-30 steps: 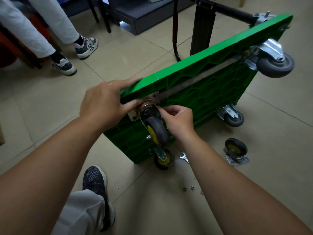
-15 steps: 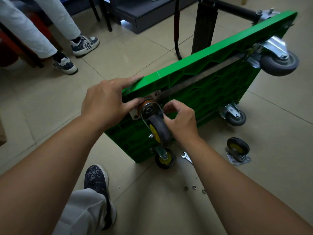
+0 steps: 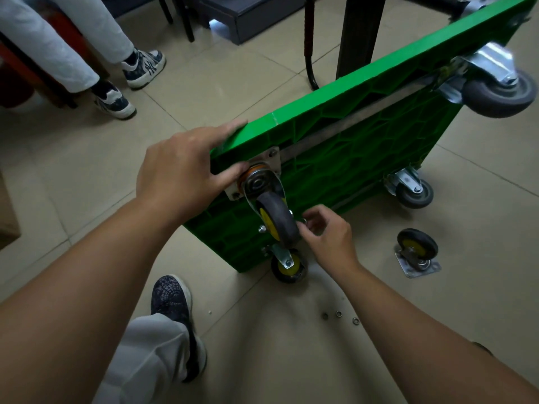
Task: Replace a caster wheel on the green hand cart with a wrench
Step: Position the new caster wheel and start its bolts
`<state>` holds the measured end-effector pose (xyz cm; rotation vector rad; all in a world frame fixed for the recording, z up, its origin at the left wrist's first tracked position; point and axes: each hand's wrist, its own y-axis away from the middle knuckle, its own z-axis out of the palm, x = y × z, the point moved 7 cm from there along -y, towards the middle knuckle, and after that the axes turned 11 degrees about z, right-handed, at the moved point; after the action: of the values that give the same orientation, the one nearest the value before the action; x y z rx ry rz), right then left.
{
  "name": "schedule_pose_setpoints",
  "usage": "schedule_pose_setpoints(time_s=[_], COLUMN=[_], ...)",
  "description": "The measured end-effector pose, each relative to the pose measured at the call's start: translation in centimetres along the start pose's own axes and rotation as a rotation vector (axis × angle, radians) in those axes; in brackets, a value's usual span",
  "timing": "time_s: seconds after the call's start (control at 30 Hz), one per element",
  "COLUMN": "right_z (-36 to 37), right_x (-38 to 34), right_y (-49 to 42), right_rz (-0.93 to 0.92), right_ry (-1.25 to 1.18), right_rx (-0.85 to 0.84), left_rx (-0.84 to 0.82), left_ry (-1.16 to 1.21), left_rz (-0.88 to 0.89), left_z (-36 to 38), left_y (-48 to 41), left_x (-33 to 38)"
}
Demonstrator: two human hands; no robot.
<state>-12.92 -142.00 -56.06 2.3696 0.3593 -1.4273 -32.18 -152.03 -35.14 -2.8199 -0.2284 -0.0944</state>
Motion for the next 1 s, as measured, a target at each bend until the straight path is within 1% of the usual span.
schedule_pose_setpoints(time_s=[0.1,0.2,0.27,0.37,0.43,0.5,0.67,0.73,0.87,1.0], right_z=[0.9,1.3,1.2,1.0,1.3,1.7,3.2,3.4,3.3,3.6], right_x=[5.9,11.7,15.6,20.2,21.8,22.4,23.4,23.4,23.8,23.9], right_y=[0.7,1.5,2.2,3.4,3.9,3.8,3.2,3.0,2.9,2.8], right_rz=[0.200,0.338,0.425,0.534,0.521,0.451,0.344,0.308,0.344,0.341], right_ry=[-0.007,0.052,0.081,0.128,0.209,0.335,0.622,0.710,0.730,0.748], right_rx=[-0.100,-0.199,-0.213,-0.154,-0.123,-0.123,-0.237,-0.246,-0.229,-0.220], left_rx=[0.008,0.015,0.016,0.016,0.015,0.007,-0.005,-0.015,-0.021,-0.011], left_ry=[-0.008,-0.013,-0.012,0.006,0.009,0.005,0.005,0.014,0.024,0.018], left_rz=[0.003,0.009,0.003,-0.010,0.000,0.008,0.000,-0.007,-0.015,-0.014], left_z=[-0.1,-0.1,-0.2,0.0,0.1,0.1,0.3,0.4,0.4,0.3], left_y=[0.5,0.6,0.5,0.4,0.5,0.5,0.4,0.3,0.3,0.2], left_x=[0.4,0.6,0.4,0.2,0.1,0.1,-0.3,-0.5,-0.6,-0.5])
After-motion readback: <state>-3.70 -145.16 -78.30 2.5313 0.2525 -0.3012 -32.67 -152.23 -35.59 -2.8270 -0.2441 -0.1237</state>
